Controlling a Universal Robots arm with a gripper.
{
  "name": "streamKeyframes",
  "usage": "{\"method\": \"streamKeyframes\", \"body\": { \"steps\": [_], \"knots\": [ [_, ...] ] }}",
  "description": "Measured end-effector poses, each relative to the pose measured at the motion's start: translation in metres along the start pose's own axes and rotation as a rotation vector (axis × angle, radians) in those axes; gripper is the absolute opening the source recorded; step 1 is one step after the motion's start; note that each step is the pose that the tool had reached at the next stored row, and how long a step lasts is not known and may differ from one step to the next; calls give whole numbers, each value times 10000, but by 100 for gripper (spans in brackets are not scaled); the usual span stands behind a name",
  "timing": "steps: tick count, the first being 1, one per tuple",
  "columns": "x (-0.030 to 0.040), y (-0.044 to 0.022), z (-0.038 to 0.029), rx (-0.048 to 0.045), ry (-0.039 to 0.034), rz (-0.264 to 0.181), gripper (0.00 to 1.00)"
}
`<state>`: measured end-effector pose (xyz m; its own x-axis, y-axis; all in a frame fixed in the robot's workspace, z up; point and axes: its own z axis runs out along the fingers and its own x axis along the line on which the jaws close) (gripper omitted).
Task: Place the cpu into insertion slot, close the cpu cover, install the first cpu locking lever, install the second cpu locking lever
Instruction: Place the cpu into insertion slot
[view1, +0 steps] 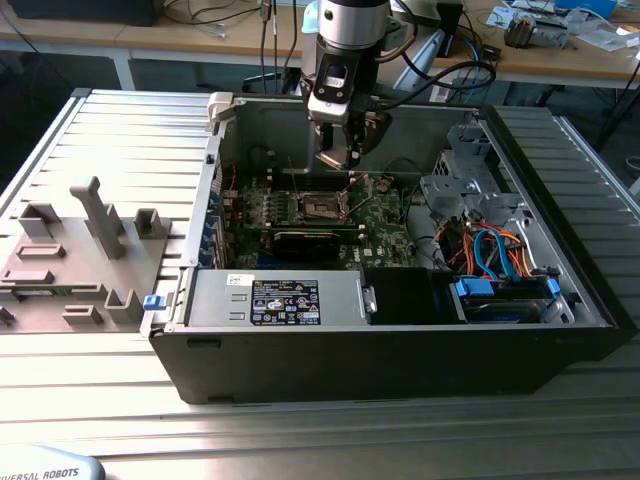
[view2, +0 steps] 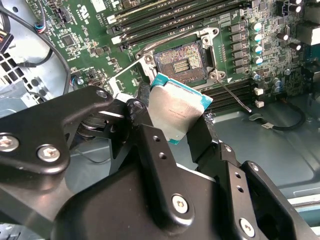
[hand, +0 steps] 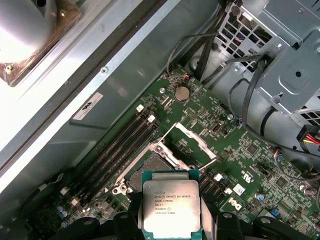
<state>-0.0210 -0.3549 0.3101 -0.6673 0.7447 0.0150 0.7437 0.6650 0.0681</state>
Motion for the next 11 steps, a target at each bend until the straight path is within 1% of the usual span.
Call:
{"method": "streamKeyframes", "body": {
  "steps": [11],
  "knots": [
    [0, 0, 2, -1, -7, 105, 54]
  ]
}}
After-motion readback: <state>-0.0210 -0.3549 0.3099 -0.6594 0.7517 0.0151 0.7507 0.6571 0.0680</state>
